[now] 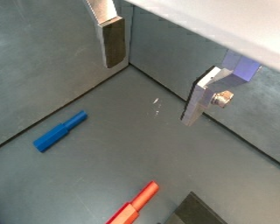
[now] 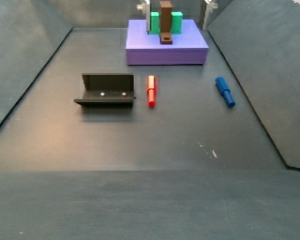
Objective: Pick up the blue object. Move up. Place the blue object on the fixture. Regrasp the blue object. Move to above the board. Insert the blue object.
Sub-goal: Pick up the blue object.
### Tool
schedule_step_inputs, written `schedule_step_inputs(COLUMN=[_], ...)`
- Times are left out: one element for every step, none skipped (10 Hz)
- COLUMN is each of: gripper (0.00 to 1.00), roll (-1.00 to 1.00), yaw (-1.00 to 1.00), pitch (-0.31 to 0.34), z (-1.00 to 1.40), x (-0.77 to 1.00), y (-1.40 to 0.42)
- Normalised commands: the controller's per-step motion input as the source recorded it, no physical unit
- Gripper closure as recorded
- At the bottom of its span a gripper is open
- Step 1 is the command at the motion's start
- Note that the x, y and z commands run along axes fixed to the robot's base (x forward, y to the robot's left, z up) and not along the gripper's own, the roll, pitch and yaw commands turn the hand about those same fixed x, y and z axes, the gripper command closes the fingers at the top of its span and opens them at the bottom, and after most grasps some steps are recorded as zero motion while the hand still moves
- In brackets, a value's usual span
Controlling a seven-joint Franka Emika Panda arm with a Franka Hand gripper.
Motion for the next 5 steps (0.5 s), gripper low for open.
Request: schedule_step_inputs(gripper=[0.00,0.00,0.00,0.00,0.00], roll=[0.04,0.05,0.05,0.03,0.00], yaw=[0.19,0.23,0.23,0.25,0.23], pitch=[0.000,0.009,0.003,0.000,-0.019], z=[-0.69,-0.62,-0.60,-0.53,-0.59], x=[-0.32,-0.21,-0.25,-0.32,-0.46], y=[-0.85,-0.91,-0.91,-0.83,-0.64])
